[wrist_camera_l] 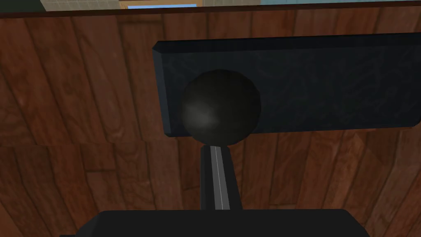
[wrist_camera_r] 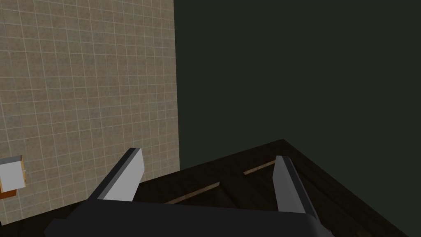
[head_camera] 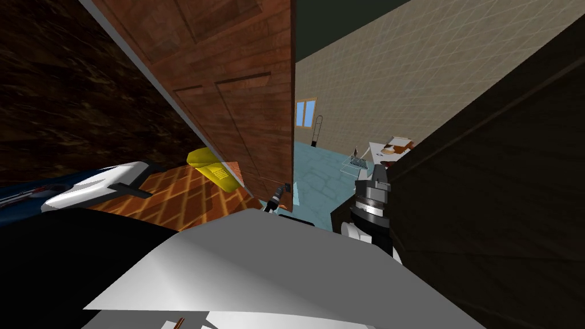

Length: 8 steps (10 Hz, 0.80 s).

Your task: Push the door open

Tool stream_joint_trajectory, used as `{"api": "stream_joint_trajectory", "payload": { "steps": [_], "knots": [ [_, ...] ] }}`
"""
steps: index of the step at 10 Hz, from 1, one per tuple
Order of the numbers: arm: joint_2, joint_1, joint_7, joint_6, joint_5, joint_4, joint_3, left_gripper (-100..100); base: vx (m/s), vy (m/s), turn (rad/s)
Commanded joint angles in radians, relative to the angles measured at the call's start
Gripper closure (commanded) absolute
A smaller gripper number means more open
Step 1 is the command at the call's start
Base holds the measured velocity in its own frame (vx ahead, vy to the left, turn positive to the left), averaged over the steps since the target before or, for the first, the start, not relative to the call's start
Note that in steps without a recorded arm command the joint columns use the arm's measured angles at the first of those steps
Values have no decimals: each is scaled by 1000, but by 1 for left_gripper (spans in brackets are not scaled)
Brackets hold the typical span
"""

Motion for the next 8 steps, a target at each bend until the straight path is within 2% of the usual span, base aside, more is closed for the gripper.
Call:
{"api": "stream_joint_trajectory", "payload": {
  "steps": [1, 3, 5, 7, 8],
  "knots": [
    [3, 6, 3, 5, 4, -10, -1, -100, -60, -82, 93],
    [1, 8, 5, 7, 5, -14, -2, -100, -206, -16, 21],
    [-10, 15, 8, 13, 10, -25, -3, -100, -236, -44, 56],
    [-32, 22, 12, 19, 14, -36, -5, -100, -261, -53, 49],
    [-25, 24, 11, 19, 12, -38, -5, -100, -108, -21, 11]
  ]
}}
